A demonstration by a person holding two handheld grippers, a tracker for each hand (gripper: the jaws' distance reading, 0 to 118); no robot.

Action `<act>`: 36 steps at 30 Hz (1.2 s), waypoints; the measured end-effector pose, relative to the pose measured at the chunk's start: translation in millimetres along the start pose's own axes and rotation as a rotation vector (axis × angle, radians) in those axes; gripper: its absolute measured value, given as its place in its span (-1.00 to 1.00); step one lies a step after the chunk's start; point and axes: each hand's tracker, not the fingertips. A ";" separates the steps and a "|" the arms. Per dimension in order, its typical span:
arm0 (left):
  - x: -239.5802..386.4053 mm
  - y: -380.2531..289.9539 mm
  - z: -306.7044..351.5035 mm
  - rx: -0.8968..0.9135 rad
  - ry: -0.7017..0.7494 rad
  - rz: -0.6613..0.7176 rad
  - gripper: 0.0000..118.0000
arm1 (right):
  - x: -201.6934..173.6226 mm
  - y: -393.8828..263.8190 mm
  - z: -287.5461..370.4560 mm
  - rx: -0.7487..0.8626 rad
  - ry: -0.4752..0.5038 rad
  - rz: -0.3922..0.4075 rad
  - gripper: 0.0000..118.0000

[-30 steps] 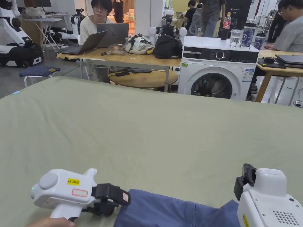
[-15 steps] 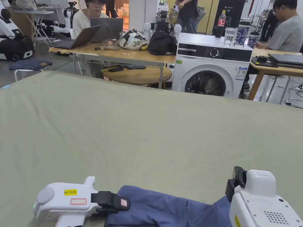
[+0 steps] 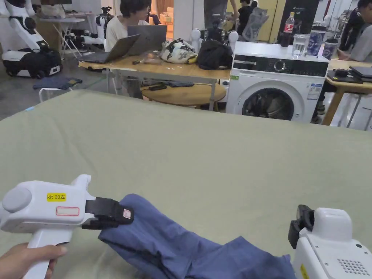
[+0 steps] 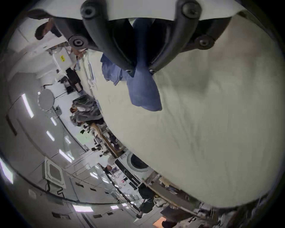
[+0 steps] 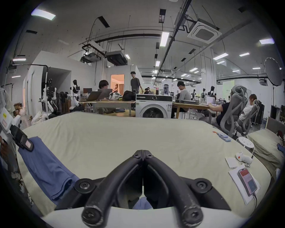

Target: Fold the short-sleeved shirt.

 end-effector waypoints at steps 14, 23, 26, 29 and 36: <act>173.7 -17.5 -96.5 -0.205 0.112 -0.255 -0.95 | 16.2 -5.9 8.5 -0.017 -0.019 -0.021 -1.00; 221.2 -64.5 -228.7 -0.367 0.183 -0.323 -0.95 | 35.5 -9.8 17.4 -0.032 -0.060 -0.039 -1.00; 217.1 -76.3 -256.2 -0.367 0.196 -0.282 -0.95 | 41.3 -11.6 19.8 -0.035 -0.074 -0.045 -1.00; 212.4 -86.2 -272.4 -0.371 0.207 -0.281 -0.88 | 46.0 -12.7 21.1 -0.043 -0.082 -0.053 -1.00; 197.1 -67.4 -228.0 -0.319 0.029 -0.142 -0.04 | 48.9 -14.1 22.3 -0.049 -0.087 -0.047 -1.00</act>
